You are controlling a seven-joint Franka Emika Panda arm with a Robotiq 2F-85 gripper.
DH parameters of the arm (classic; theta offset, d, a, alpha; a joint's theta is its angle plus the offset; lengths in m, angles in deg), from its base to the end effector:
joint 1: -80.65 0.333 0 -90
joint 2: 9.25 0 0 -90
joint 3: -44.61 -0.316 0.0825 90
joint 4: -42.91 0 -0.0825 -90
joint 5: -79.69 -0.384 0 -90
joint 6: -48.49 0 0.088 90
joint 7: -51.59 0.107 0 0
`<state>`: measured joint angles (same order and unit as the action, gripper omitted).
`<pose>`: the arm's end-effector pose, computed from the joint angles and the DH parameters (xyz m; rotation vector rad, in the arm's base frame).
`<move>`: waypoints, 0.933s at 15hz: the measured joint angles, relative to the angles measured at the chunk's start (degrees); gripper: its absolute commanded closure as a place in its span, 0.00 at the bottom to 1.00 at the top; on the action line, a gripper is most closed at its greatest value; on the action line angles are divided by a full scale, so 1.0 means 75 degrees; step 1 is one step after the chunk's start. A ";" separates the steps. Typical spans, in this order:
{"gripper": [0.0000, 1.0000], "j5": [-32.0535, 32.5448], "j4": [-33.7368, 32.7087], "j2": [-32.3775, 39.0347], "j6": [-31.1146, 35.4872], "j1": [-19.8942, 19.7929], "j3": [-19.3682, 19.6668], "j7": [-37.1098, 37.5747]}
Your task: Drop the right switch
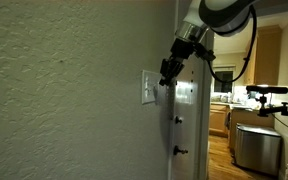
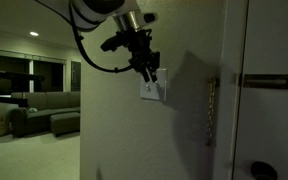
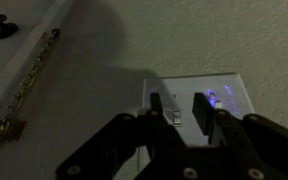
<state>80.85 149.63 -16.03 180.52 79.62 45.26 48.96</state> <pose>0.5682 -0.0174 0.6276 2.9832 0.0380 0.8564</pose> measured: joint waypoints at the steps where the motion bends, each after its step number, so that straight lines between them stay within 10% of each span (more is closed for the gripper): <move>1: 0.92 0.0000 -0.0060 0.0010 0.0008 0.0001 -0.0002 0.0000; 14: 0.94 -0.0001 -0.0606 0.0514 0.0019 0.0025 -0.0045 0.0000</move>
<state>80.85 145.08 -12.17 180.67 79.81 44.92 48.96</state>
